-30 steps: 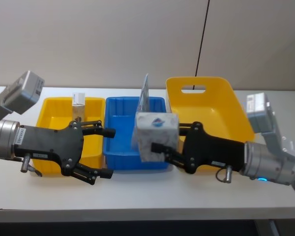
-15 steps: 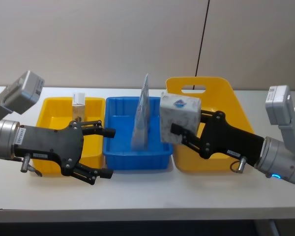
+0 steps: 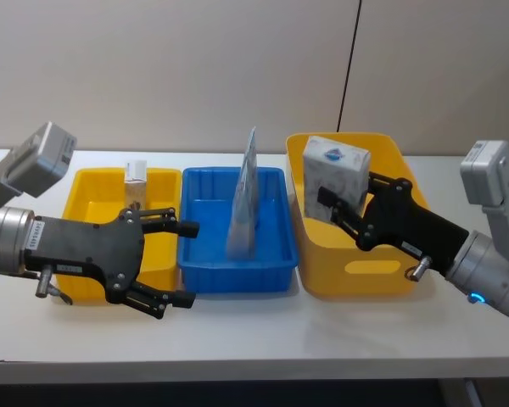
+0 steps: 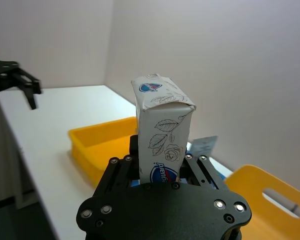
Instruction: Bimanual collaborative sorting of washing and personal care products
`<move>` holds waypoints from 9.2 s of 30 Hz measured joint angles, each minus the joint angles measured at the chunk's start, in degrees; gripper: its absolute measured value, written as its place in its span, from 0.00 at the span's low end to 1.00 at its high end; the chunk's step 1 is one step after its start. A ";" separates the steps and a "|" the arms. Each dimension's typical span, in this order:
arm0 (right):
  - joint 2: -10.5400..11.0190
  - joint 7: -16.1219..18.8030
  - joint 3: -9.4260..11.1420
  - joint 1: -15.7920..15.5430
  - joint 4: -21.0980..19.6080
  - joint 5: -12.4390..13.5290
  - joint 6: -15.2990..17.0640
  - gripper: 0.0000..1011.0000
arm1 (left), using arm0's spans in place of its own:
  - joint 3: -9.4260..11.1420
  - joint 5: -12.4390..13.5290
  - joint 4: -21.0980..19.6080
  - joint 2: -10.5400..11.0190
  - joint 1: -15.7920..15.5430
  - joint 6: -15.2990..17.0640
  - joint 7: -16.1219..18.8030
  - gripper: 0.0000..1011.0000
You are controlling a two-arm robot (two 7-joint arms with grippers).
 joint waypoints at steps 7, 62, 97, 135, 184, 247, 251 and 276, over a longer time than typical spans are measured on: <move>-1.37 -5.98 0.93 -0.77 -0.02 -3.05 0.64 0.35 | 0.00 0.00 0.00 0.00 0.00 0.00 0.00 0.99; -25.26 -51.08 1.08 19.73 38.45 -32.40 -0.83 0.35 | -0.01 0.00 0.00 0.00 0.00 0.00 0.00 0.99; -32.52 -45.56 6.58 30.81 53.74 -27.63 3.40 0.35 | 0.00 0.00 0.00 0.00 0.00 0.00 0.00 0.99; -36.13 -46.70 5.99 33.75 60.27 -30.73 8.77 0.35 | 0.00 0.00 0.00 0.00 0.00 0.00 0.00 0.99; -33.04 -34.45 10.17 21.58 31.67 -25.75 21.24 0.99 | -0.01 0.00 0.00 0.01 0.00 0.00 0.00 0.99; -26.49 -25.22 8.73 -12.38 -10.21 -29.07 25.13 0.99 | 0.00 0.00 0.00 0.00 0.00 0.00 0.00 0.99; -27.59 -26.60 7.60 -12.14 -8.18 -30.70 23.99 0.99 | -0.01 0.00 0.00 0.00 0.00 0.00 0.00 0.99; -33.37 -31.19 3.35 -5.25 4.44 -37.17 18.94 0.99 | 0.00 0.00 0.00 0.00 0.00 0.00 0.00 0.99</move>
